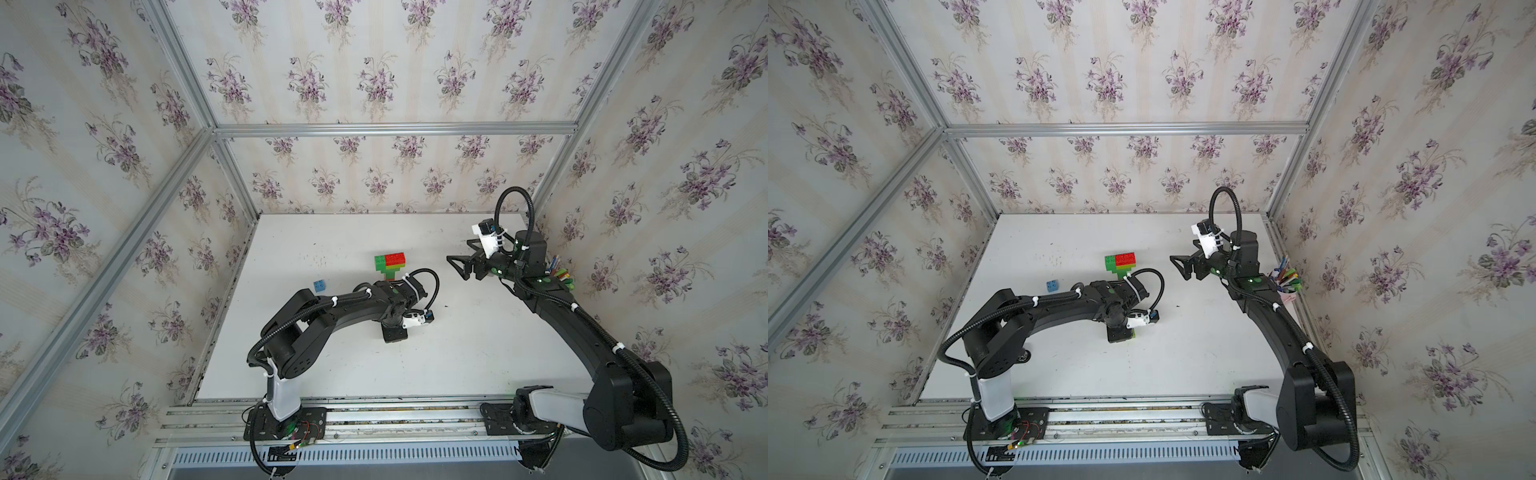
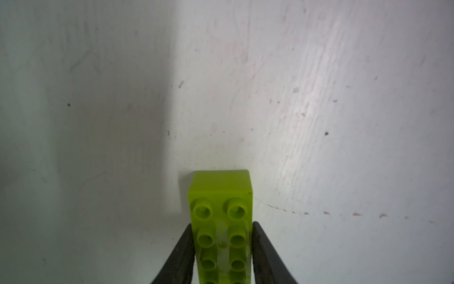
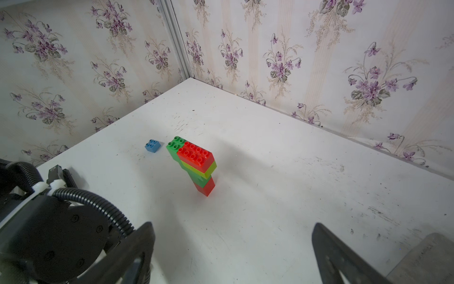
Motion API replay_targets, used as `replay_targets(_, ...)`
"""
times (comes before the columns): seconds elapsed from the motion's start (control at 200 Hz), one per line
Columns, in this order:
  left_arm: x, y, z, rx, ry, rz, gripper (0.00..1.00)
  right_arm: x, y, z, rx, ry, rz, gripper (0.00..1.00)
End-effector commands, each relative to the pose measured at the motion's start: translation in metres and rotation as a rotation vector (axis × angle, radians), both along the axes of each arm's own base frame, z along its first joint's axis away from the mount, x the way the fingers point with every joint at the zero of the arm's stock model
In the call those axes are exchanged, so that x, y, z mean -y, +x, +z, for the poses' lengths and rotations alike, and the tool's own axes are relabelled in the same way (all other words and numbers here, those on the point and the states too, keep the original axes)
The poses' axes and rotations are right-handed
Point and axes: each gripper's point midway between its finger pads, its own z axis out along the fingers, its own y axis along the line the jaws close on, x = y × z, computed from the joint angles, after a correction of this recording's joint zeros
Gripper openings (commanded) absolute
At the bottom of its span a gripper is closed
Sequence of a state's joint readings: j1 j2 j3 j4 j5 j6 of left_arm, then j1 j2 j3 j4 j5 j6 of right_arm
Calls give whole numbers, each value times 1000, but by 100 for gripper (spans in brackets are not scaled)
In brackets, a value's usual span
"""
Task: Assemble a spoon with lego
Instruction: Place the lego brick at the center of the board.
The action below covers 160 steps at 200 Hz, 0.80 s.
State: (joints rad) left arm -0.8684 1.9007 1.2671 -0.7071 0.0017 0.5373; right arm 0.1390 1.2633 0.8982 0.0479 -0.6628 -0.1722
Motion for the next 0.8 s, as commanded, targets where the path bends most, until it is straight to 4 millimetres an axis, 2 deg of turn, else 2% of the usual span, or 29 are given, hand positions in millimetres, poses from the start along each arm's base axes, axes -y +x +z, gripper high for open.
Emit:
replay_targets(0.0,3,-1,12,10,-36,9,43,1,0,14,111,-39,12,100)
replay_targets(0.13,-5,8,52,76,-126,46,47,3,-11,26,219,-80,27,99)
replay_targets(0.185,-14,14,71,93,-182,85,50,1,-18,27,253,-105,62,100)
replay_targets(0.26,-38,26,93,108,-253,168,53,-16,-34,25,305,-142,161,98)
replay_targets(0.305,-58,38,103,122,-289,237,54,-38,-49,15,350,-212,252,98)
replay_targets(0.345,-77,46,108,130,-309,294,54,-63,-62,-4,374,-308,325,99)
replay_targets(0.4,-101,55,114,149,-327,363,54,-98,-83,-43,349,-438,457,99)
replay_targets(0.425,-112,58,115,156,-332,391,54,-118,-98,-60,321,-464,539,99)
replay_targets(0.455,-123,62,114,158,-329,423,54,-130,-107,-78,274,-485,595,98)
replay_targets(0.47,-129,62,121,182,-342,436,54,-136,-111,-87,253,-492,620,97)
replay_targets(0.525,-142,63,126,182,-372,482,54,-153,-123,-112,194,-512,692,95)
replay_targets(0.64,-167,63,127,201,-379,549,54,-176,-141,-152,132,-567,787,90)
replay_targets(0.794,-182,56,123,202,-386,583,54,-176,-146,-192,18,-648,834,75)
